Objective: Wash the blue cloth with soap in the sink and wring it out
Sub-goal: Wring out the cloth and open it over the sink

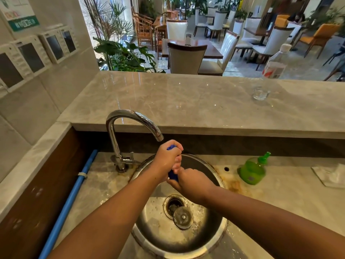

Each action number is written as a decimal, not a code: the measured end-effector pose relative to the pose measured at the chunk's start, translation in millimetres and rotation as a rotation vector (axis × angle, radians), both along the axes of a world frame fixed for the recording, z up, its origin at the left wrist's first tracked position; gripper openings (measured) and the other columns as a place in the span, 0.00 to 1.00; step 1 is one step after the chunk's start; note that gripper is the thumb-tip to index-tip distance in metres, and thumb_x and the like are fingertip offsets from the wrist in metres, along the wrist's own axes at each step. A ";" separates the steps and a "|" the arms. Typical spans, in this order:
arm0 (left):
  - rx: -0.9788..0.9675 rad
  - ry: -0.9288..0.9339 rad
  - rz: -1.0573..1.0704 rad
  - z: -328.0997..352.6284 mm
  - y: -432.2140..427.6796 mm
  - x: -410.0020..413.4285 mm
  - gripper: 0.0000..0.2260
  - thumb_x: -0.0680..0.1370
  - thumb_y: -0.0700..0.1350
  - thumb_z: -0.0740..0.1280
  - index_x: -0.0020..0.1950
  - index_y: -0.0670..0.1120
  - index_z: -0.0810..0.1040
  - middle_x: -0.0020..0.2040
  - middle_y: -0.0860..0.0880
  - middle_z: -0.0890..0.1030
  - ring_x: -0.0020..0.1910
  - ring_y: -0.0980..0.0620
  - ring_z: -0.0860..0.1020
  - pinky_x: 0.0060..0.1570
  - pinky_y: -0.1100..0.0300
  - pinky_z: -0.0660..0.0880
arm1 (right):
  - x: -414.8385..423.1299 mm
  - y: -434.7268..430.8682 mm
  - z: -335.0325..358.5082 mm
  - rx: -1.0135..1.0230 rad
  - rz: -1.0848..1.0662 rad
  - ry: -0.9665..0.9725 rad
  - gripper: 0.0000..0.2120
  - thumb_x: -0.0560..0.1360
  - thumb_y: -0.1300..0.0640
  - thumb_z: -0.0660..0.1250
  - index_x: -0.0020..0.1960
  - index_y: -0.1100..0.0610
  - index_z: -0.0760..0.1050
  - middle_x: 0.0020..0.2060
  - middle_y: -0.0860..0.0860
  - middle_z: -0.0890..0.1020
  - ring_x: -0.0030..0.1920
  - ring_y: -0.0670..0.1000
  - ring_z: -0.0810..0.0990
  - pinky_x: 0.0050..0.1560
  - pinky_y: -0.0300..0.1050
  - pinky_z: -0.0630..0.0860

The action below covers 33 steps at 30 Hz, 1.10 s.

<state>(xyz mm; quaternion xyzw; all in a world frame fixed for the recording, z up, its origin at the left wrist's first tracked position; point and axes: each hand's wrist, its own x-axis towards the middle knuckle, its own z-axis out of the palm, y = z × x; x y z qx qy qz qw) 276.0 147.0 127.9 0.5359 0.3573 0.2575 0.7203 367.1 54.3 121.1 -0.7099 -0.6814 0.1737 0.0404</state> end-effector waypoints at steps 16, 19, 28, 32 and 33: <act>-0.033 -0.062 0.041 -4.0 -5.5 -12.1 0.10 0.82 0.37 0.61 0.63 0.41 0.74 0.30 0.48 0.72 0.24 0.52 0.67 0.23 0.60 0.69 | -0.8 1.0 -9.8 0.008 0.004 -0.028 0.19 0.81 0.39 0.56 0.58 0.54 0.71 0.41 0.49 0.80 0.37 0.48 0.80 0.41 0.45 0.79; -0.156 -0.205 0.020 1.6 -9.5 -19.6 0.11 0.82 0.38 0.62 0.64 0.39 0.75 0.31 0.47 0.72 0.25 0.53 0.69 0.26 0.60 0.71 | 1.6 -7.9 -0.3 -0.091 -0.062 0.338 0.15 0.80 0.41 0.62 0.54 0.52 0.74 0.41 0.49 0.82 0.38 0.48 0.81 0.43 0.46 0.79; -0.460 -0.489 0.302 6.9 -37.9 -37.8 0.14 0.82 0.46 0.63 0.65 0.40 0.74 0.37 0.45 0.77 0.36 0.50 0.77 0.46 0.53 0.77 | -11.1 -49.2 10.1 0.106 -0.252 0.695 0.20 0.73 0.42 0.72 0.61 0.44 0.71 0.49 0.43 0.80 0.45 0.43 0.82 0.42 0.38 0.80; -0.424 -0.576 0.268 11.0 -47.9 -46.4 0.16 0.79 0.45 0.63 0.64 0.40 0.77 0.45 0.43 0.84 0.43 0.47 0.84 0.52 0.48 0.82 | -18.6 -59.4 8.6 0.103 -0.423 1.149 0.14 0.78 0.47 0.67 0.56 0.56 0.75 0.41 0.55 0.84 0.34 0.51 0.82 0.37 0.46 0.82; -0.409 -0.603 0.256 11.9 -49.9 -48.7 0.17 0.78 0.45 0.62 0.65 0.40 0.77 0.48 0.42 0.85 0.45 0.47 0.85 0.52 0.49 0.83 | -21.6 -62.1 8.2 0.053 -0.463 1.309 0.18 0.79 0.45 0.65 0.57 0.59 0.76 0.39 0.57 0.83 0.31 0.53 0.80 0.34 0.46 0.80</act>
